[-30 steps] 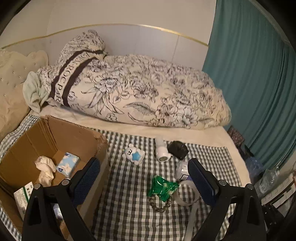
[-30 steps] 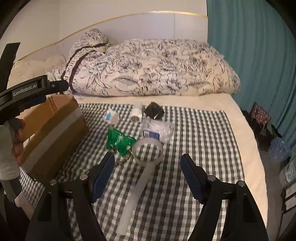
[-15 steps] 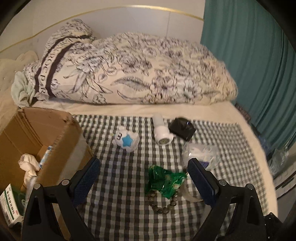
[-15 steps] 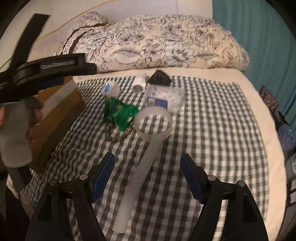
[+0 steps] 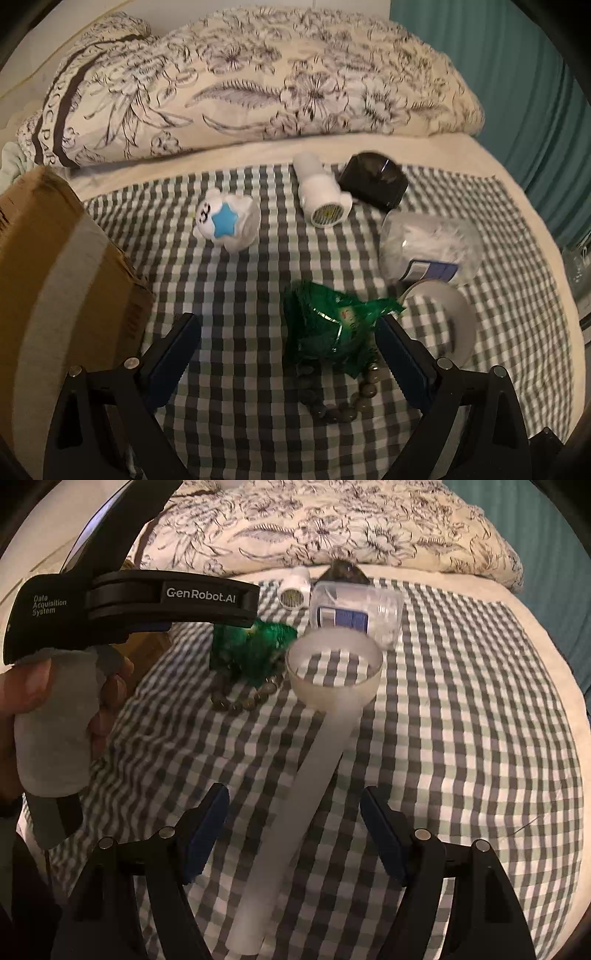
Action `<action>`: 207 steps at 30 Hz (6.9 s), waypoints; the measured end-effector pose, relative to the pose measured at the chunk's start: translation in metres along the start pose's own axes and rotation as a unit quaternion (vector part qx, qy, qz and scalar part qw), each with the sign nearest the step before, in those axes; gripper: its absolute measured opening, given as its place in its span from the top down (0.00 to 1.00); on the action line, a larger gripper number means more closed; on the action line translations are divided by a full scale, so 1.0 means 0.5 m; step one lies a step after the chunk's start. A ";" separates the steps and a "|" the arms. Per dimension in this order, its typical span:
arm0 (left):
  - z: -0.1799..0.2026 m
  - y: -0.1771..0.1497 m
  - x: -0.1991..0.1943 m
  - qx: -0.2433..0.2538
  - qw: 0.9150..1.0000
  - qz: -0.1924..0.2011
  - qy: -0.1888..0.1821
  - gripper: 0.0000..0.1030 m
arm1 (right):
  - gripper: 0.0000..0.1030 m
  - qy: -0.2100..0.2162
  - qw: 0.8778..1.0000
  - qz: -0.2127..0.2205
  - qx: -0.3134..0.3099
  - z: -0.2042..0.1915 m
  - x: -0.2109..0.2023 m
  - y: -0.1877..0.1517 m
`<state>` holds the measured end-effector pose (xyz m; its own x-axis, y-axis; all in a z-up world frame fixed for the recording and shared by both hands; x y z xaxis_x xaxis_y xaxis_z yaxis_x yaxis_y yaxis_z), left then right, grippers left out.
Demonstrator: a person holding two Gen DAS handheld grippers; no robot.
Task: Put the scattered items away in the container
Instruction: 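Grasp the green foil bag with the left tool while the right grasps the white tube, then lift and carry the green bag and white tube over the cardboard box, then open both tools to drop the green bag and white tube into the box, then move both open tools back toward the bracelet and tape roll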
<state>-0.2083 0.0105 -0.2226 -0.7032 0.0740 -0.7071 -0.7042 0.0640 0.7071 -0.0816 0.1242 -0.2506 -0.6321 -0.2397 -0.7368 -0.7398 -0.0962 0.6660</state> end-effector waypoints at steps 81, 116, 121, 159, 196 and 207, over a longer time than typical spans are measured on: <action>-0.170 0.102 -0.428 -0.028 0.987 0.155 0.042 0.63 | 0.87 0.019 0.978 0.198 -0.067 -0.164 -0.302 0.204; -0.404 0.079 -0.540 -0.080 0.972 0.167 0.146 0.63 | 0.87 0.115 0.962 0.223 -0.108 -0.385 -0.295 0.310; -0.428 0.073 -0.528 -0.084 0.972 0.163 0.148 0.63 | 0.87 0.125 0.961 0.220 -0.116 -0.415 -0.273 0.326; -0.605 -0.018 -0.302 -0.127 0.979 0.065 0.149 0.63 | 0.87 0.168 0.969 0.109 -0.148 -0.626 0.030 0.331; -0.547 0.064 -0.447 -0.122 0.964 0.152 0.182 0.05 | 0.50 0.117 0.968 0.191 -0.114 -0.517 -0.133 0.374; -0.496 0.088 -0.506 -0.115 0.961 0.184 0.171 0.00 | 0.13 0.095 0.963 0.237 -0.087 -0.452 -0.231 0.388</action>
<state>-0.0859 -0.2522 -0.0144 -0.8720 -0.2838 -0.3988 -0.3777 -0.1279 0.9170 -0.1001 -0.0851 -0.0102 -0.8235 -0.4667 -0.3225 -0.3187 -0.0898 0.9436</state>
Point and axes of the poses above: each gripper's, at about its wrist camera, not at the fingertips, and x roughly the way its jaws point, z to its right, y to its top, the point moved 7 cm from there along x, roughly the way its jaws point, and after that the axes turned 11 degrees about z, right-handed, at the moved point
